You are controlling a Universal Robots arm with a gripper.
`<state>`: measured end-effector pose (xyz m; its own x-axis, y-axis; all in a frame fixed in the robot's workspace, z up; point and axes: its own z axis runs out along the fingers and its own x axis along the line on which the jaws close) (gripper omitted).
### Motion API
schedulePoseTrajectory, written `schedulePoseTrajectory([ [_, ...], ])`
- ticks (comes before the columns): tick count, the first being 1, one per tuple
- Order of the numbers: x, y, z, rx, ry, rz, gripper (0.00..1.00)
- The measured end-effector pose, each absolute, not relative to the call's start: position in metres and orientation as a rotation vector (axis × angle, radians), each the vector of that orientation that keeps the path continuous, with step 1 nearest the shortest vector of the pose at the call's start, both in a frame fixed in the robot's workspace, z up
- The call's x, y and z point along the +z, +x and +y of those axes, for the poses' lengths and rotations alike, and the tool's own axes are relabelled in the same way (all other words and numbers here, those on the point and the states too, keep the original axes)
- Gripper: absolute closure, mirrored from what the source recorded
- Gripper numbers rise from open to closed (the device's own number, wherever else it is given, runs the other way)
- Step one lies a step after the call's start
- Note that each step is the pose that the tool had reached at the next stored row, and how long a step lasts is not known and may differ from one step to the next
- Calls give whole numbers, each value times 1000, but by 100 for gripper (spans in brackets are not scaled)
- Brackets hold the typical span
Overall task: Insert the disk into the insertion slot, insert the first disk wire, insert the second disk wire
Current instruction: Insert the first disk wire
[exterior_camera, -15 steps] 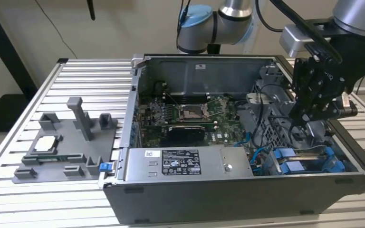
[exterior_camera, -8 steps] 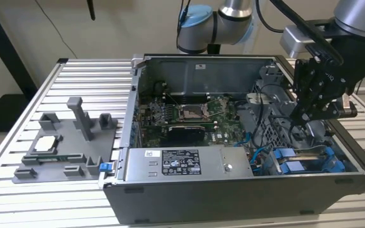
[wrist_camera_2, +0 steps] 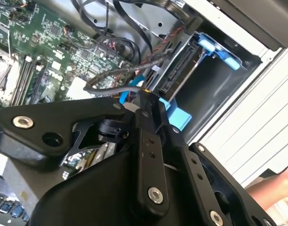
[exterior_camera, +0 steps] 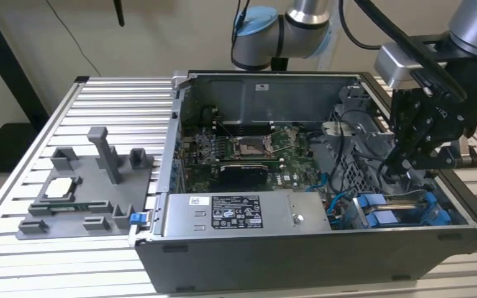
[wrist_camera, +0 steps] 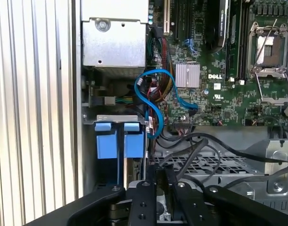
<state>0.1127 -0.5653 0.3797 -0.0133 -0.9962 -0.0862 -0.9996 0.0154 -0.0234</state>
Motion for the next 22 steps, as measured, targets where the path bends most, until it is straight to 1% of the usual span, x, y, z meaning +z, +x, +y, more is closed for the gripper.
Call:
schedulePoseTrajectory([
  [6,379,114,-577,67,-2150,2182,100],
  [22,377,118,-582,67,-2150,2181,100],
])
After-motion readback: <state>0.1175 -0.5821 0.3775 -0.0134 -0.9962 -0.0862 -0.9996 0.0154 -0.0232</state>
